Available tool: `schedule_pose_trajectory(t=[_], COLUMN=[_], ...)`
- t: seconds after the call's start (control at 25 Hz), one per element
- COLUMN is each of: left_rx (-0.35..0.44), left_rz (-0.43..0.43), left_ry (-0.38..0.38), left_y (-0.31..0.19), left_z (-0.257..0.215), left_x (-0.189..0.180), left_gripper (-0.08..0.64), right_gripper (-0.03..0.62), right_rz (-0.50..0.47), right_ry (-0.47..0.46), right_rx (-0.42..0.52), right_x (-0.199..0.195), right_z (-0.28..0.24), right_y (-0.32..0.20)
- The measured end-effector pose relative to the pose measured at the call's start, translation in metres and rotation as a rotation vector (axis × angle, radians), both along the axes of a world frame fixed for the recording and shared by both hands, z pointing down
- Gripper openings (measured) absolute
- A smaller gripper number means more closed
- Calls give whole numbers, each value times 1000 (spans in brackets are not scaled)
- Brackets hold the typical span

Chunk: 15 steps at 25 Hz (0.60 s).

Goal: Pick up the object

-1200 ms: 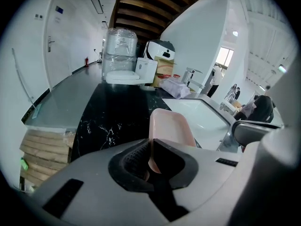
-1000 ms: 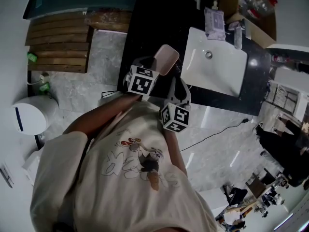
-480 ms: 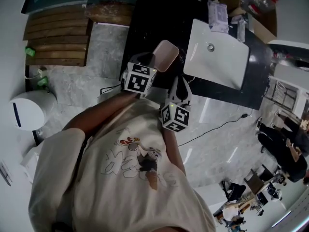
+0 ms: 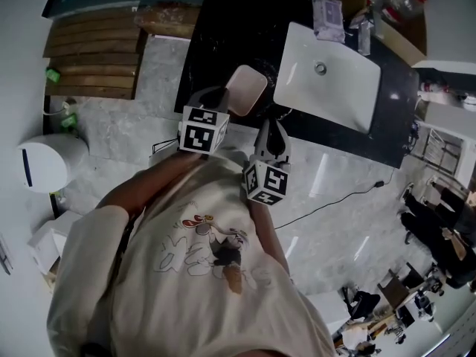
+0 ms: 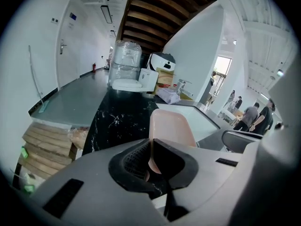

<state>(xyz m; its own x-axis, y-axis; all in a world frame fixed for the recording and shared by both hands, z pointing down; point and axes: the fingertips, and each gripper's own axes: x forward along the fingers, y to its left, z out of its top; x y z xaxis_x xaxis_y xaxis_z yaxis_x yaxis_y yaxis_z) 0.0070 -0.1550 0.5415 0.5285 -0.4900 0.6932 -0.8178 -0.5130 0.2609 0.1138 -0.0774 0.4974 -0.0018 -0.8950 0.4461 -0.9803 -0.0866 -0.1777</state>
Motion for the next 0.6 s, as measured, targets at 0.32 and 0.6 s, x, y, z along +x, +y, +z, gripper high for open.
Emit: schedule_pose_trajectory(t=[0.32,0.6], left_rx=[36,51], left_rz=[-63,-116], left_ry=[6,19], left_y=[62,112], left_z=[-18,-34], left_x=[17,16], left_gripper=[32,32], right_gripper=[31,31], right_rz=[-52,-82], right_ry=[7,8], right_rx=[31,55], right_x=[29,40], right_z=[-11,-22], right_y=[50,88])
